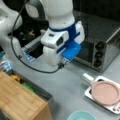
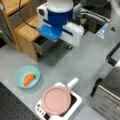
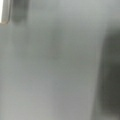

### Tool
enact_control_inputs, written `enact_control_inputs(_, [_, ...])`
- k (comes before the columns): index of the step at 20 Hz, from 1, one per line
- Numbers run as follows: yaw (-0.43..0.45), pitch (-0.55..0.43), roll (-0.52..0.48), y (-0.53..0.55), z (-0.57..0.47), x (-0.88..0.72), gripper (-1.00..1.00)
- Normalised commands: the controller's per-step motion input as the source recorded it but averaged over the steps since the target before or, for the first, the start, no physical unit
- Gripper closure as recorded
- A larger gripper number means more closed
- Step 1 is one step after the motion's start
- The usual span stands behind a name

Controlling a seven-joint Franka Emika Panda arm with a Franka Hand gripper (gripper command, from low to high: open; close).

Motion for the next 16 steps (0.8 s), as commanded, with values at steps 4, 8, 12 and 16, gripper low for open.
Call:
enact_control_inputs(4, [0.051,0.201,0.034,-0.36,0.08,0.61,-1.00])
enact_control_inputs(8, [0.038,0.203,0.038,-0.25,0.13,0.55,-1.00])
enact_control_inputs(12, [0.048,0.197,0.026,-0.17,0.15,0.45,-1.00])
enact_control_inputs(16, [0.087,0.222,0.033,-0.22,0.11,0.41,-1.00])
